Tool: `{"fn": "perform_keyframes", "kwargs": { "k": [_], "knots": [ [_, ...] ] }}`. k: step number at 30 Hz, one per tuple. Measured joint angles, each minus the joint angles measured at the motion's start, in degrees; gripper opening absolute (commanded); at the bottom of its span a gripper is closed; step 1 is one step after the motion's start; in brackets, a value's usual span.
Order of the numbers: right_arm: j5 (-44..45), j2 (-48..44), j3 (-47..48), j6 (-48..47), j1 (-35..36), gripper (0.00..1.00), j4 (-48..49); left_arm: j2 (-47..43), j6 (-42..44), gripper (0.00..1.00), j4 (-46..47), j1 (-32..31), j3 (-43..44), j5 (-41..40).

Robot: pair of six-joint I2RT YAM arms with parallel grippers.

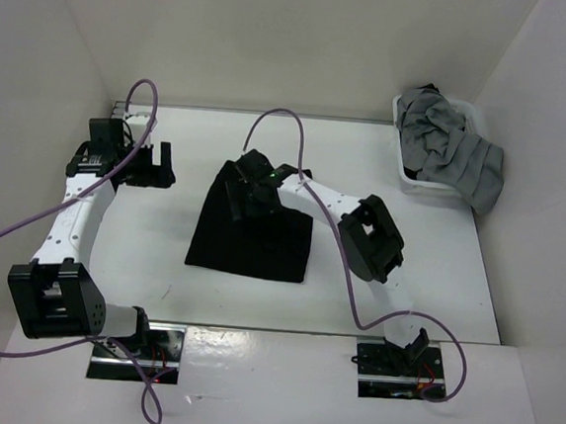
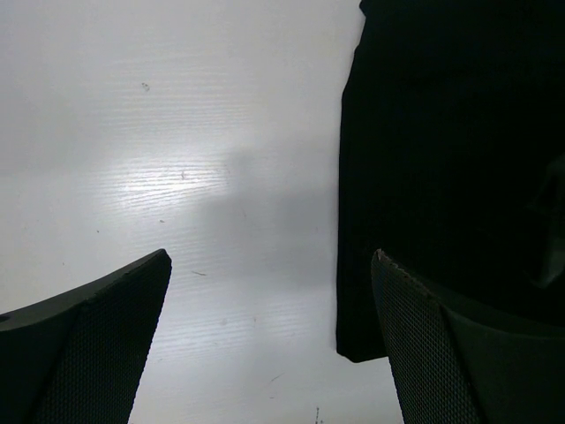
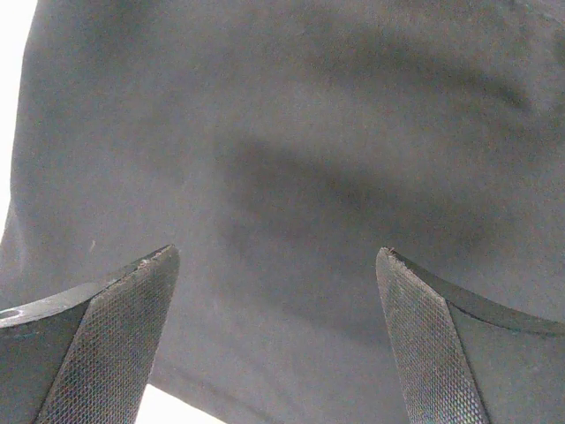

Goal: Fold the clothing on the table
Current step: Flatten the skirt out

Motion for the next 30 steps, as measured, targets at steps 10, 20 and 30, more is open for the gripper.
{"fn": "perform_keyframes", "kwargs": {
  "k": [10,20,30],
  "knots": [
    [3.5,4.9,2.4,3.8,-0.5,0.97,0.2,0.0,0.0,1.00,0.4,0.0,0.0,0.2],
    [6.0,5.4,2.6,4.9,-0.5,0.98,0.2,0.0,0.2,1.00,0.4,0.0,0.0,0.3],
    [10.3,5.7,2.6,5.5,-0.7,0.98,0.2,0.0,0.2,1.00,0.4,0.0,0.0,0.7]
  ]
}}
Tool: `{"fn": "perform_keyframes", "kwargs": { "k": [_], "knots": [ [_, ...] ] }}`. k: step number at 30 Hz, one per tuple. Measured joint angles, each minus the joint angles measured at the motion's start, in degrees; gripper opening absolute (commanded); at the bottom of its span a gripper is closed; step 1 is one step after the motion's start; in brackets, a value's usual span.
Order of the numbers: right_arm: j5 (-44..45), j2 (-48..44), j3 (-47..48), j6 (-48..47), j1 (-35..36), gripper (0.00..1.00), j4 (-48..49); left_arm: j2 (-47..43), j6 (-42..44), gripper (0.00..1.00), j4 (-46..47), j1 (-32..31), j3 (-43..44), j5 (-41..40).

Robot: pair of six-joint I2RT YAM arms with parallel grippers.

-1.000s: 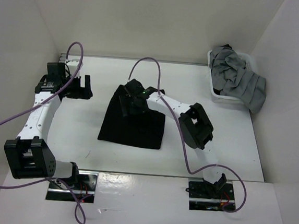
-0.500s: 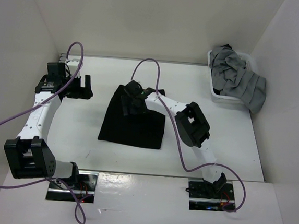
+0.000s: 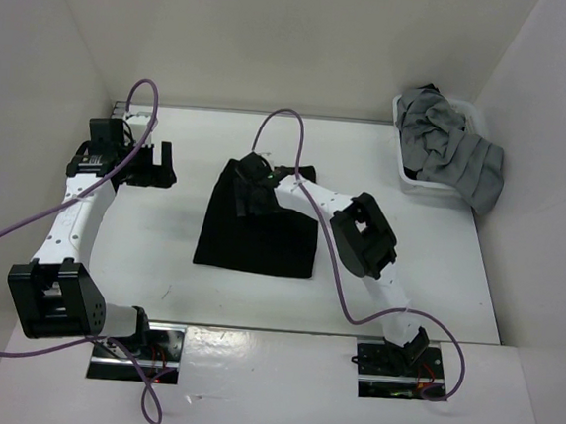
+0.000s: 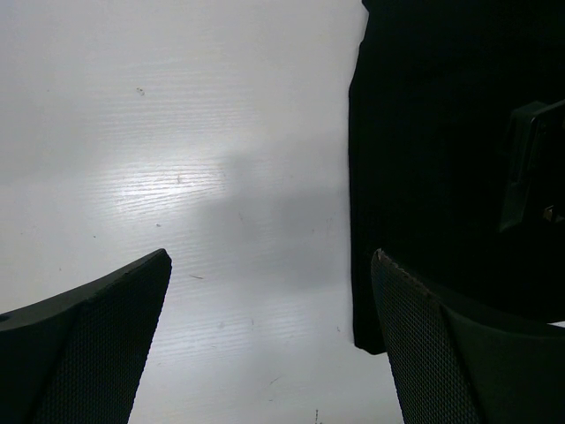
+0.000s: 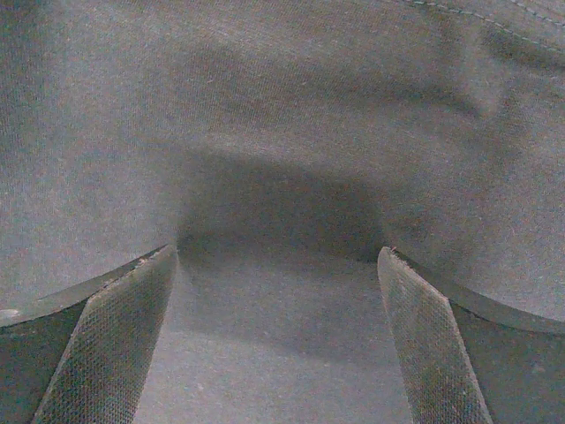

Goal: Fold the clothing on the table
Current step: Flatten the skirt out

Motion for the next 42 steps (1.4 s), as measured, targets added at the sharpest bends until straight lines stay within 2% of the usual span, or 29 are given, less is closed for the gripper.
{"fn": "perform_keyframes", "kwargs": {
  "k": [14,23,27,29,31,34,36,38,42],
  "knots": [
    [1.4,0.0,-0.2,0.1,-4.1,0.98,0.0,0.0,0.0,1.00,0.0,0.0,0.0,0.0],
    [1.3,-2.4,-1.3,-0.6,-4.2,0.98,-0.7,0.0,0.0,1.00,0.0,0.0,0.0,1.3],
    [1.1,-10.7,-1.9,-2.6,-4.0,0.98,-0.8,0.2,1.4,0.96,-1.2,0.0,0.0,5.0],
    [0.2,-18.2,-4.3,-4.9,-4.1,0.98,0.5,0.9,2.8,0.89,-3.9,-0.5,0.9,7.1],
    [-1.2,-26.7,-7.1,-8.2,-4.5,0.97,2.3,2.4,4.2,0.86,-6.5,-1.9,2.2,8.3],
    [-3.9,-38.9,-12.9,-14.2,-5.7,0.91,5.6,4.1,5.5,0.86,-9.4,-5.1,2.6,9.1],
    [-4.4,-44.3,-17.2,-17.9,-7.2,0.83,7.2,4.7,6.0,0.86,-11.3,-7.3,2.6,8.9],
    [-3.8,-46.9,-22.0,-20.8,-8.5,0.73,7.6,5.2,6.1,0.85,-12.5,-9.3,2.6,8.4],
    [-3.5,-45.5,-30.4,-24.7,-9.7,0.72,6.8,6.9,6.3,0.85,-13.4,-12.3,2.5,7.0]
  ]
}}
